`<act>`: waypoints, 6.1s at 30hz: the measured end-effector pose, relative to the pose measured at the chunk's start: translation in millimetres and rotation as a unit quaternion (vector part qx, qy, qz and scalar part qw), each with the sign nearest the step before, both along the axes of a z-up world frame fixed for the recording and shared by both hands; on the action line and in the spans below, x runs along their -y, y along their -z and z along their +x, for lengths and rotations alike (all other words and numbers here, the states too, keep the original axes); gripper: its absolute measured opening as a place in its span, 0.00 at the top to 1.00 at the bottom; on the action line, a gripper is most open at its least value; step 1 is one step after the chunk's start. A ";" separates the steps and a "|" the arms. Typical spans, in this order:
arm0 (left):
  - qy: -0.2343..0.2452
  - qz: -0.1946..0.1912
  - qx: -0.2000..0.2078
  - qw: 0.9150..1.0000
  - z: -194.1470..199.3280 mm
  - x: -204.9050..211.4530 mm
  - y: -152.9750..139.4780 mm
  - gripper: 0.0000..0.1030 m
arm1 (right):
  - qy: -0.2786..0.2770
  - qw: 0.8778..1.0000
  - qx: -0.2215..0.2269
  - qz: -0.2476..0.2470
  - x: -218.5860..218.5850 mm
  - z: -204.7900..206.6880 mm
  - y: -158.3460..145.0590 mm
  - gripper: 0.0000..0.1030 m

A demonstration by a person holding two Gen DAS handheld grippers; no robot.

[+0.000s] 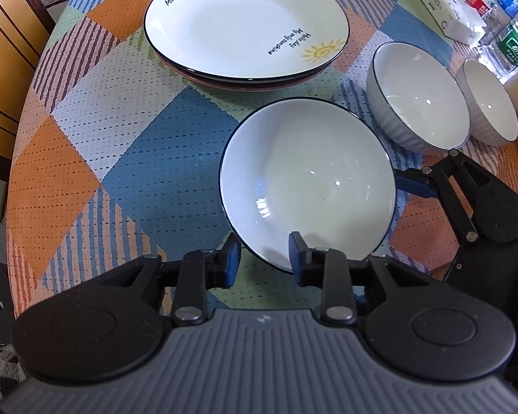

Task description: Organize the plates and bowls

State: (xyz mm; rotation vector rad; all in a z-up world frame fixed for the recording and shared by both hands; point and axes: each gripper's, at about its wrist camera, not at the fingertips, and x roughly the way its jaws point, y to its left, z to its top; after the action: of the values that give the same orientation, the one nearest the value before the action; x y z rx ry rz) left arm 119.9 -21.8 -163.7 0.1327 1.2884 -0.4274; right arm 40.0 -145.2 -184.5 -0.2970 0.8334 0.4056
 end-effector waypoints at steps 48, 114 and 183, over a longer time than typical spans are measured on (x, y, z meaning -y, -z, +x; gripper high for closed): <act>0.075 -0.029 0.097 0.992 7.0 102.2 -53.4 0.32 | 0.156 0.987 0.019 0.037 108.4 -16.6 -39.0 0.11; 0.072 -0.021 0.095 0.993 -32.5 74.4 -87.6 0.85 | 0.130 0.989 0.070 0.023 61.1 -25.2 -67.7 0.11; 0.050 -0.013 0.105 0.993 -43.5 36.7 -110.7 0.60 | 0.148 0.988 -0.026 0.045 91.4 -28.6 -104.7 0.09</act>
State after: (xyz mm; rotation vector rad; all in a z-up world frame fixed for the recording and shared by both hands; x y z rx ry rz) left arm 76.4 -58.4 -53.0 0.2162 1.0715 -0.5030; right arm 11.4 -236.6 -79.8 -0.0753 0.8916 0.1725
